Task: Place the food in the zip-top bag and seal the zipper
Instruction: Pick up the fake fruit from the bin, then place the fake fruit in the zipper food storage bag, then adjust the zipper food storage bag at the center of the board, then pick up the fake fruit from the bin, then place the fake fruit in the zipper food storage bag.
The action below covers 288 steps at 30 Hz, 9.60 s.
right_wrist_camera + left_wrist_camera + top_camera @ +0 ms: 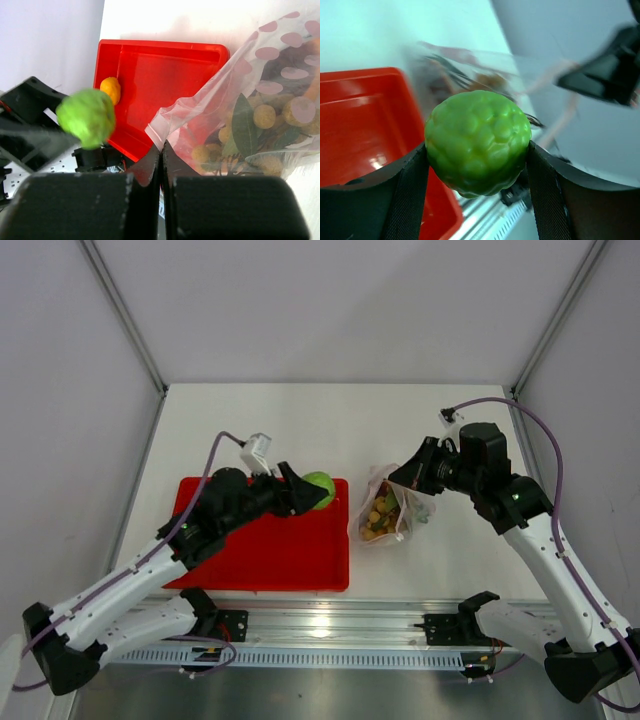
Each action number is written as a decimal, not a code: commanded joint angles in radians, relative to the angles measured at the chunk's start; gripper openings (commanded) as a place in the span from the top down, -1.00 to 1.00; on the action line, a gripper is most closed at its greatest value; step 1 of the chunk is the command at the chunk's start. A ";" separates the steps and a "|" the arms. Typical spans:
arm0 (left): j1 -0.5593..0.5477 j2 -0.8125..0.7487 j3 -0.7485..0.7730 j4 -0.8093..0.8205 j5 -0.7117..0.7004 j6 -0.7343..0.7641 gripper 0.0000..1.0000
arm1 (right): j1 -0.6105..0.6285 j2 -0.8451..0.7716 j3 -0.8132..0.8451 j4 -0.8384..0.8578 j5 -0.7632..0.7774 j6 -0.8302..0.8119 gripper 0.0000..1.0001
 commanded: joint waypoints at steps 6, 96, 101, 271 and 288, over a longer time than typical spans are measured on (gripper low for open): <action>-0.174 0.207 0.062 0.350 0.225 0.051 0.99 | -0.004 -0.029 0.027 0.048 -0.031 0.029 1.00; -0.215 0.092 -0.019 -0.025 -0.098 -0.058 -0.14 | -0.004 -0.052 0.012 0.087 -0.074 0.056 1.00; -0.261 0.115 -0.024 -0.007 -0.112 -0.061 -0.13 | -0.003 -0.054 0.004 0.088 -0.074 0.058 1.00; 0.043 -0.092 0.039 0.085 0.281 0.178 0.99 | 0.085 -0.073 -0.054 -0.007 0.020 0.056 1.00; -0.268 0.206 0.032 0.435 0.055 0.201 0.99 | 0.092 -0.093 -0.065 0.134 -0.096 0.259 1.00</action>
